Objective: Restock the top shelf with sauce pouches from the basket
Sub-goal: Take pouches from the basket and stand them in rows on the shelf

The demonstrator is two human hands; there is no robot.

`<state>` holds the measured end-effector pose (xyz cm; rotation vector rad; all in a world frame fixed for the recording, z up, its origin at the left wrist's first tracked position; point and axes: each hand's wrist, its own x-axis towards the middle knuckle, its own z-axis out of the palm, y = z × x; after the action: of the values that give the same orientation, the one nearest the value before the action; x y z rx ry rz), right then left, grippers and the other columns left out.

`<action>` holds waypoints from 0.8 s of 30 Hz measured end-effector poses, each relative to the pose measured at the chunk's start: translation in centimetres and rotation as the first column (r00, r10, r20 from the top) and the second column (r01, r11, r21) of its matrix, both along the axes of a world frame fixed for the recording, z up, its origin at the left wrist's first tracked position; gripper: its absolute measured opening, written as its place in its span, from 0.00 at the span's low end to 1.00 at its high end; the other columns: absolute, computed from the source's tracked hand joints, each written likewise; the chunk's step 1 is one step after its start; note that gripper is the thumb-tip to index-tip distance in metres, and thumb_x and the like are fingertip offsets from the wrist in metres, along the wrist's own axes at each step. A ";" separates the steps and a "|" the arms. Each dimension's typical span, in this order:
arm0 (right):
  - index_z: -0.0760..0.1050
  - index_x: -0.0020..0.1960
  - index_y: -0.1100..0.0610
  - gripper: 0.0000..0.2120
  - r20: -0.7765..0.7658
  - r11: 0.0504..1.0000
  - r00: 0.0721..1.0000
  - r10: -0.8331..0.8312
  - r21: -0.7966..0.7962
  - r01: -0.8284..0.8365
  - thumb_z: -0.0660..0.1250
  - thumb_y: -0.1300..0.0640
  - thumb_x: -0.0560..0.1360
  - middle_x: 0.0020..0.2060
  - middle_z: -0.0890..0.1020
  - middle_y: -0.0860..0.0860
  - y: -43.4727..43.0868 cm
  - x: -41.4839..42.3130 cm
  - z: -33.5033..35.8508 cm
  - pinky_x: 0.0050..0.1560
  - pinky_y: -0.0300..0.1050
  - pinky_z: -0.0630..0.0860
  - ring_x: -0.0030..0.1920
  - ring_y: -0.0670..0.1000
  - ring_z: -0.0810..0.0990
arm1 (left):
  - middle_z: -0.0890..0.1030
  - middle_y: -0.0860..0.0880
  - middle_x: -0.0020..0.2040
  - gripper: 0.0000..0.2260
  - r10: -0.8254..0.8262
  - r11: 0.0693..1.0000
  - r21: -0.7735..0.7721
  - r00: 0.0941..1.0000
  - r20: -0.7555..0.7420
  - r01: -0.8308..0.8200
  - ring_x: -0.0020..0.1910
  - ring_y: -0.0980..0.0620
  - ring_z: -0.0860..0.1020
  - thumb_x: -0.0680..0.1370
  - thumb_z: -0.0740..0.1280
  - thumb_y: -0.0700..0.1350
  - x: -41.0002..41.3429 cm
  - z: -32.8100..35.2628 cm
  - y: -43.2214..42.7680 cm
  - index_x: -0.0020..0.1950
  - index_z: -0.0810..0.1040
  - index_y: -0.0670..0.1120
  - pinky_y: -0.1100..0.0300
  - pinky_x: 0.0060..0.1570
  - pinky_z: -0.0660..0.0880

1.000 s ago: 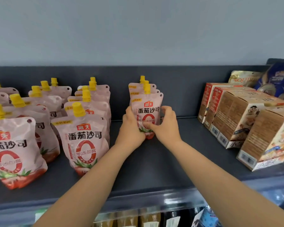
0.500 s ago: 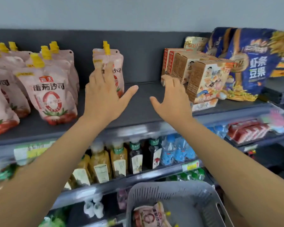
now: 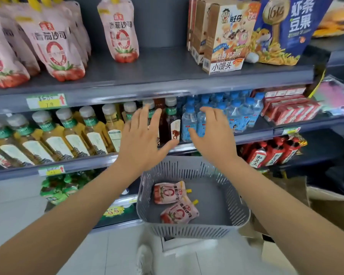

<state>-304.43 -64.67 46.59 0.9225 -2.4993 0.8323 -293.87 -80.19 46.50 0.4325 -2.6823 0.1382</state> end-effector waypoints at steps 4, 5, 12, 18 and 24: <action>0.64 0.69 0.59 0.25 0.198 0.990 0.980 -0.036 0.143 0.007 0.66 0.51 0.76 0.63 0.70 0.55 1.5 1.3 -5.1 0.55 0.47 0.73 0.62 0.56 0.71 | 0.63 0.40 0.74 0.41 -0.042 0.999 0.032 0.963 0.267 0.034 0.71 0.40 0.63 0.73 0.43 0.72 1.2 -5.8 1.2 0.76 0.58 0.45 0.46 0.66 0.65; 0.63 0.69 0.59 0.25 0.257 0.984 0.965 -0.054 0.179 0.008 0.65 0.51 0.76 0.63 0.70 0.55 1.6 1.4 -6.4 0.56 0.48 0.73 0.62 0.56 0.70 | 0.61 0.40 0.75 0.43 -0.052 0.998 0.039 0.939 0.340 0.041 0.73 0.41 0.60 0.71 0.39 0.73 1.3 -7.2 1.4 0.77 0.54 0.46 0.46 0.67 0.62; 0.62 0.69 0.61 0.28 0.576 0.922 0.759 -0.304 0.379 0.081 0.67 0.49 0.75 0.64 0.65 0.59 1.4 0.8 -14.3 0.56 0.53 0.72 0.64 0.61 0.68 | 0.58 0.41 0.75 0.40 -0.112 0.993 0.104 0.787 0.606 0.061 0.73 0.41 0.57 0.74 0.49 0.71 -0.6 -15.1 0.3 0.77 0.50 0.45 0.46 0.68 0.61; 0.57 0.73 0.61 0.38 0.742 0.829 0.378 -0.554 0.534 0.167 0.68 0.45 0.73 0.69 0.62 0.61 -0.2 -0.9 -20.2 0.62 0.54 0.69 0.68 0.63 0.66 | 0.64 0.42 0.72 0.37 -0.231 0.964 0.255 0.709 0.666 0.075 0.70 0.42 0.63 0.74 0.55 0.70 -3.8 -19.5 -2.1 0.74 0.56 0.47 0.47 0.65 0.66; 0.70 0.66 0.63 0.30 0.860 0.790 -0.154 -0.486 0.508 0.344 0.72 0.52 0.68 0.62 0.75 0.59 -2.3 0.1 -27.2 0.54 0.53 0.77 0.58 0.58 0.77 | 0.68 0.46 0.70 0.34 -0.304 0.931 0.360 0.676 0.672 0.061 0.68 0.45 0.68 0.74 0.55 0.70 -5.7 -22.5 -4.6 0.71 0.62 0.49 0.48 0.65 0.66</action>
<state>-304.35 -66.92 19.40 -1.1648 -3.5715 1.3788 -299.55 -84.79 24.04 0.2024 -3.5437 -0.2398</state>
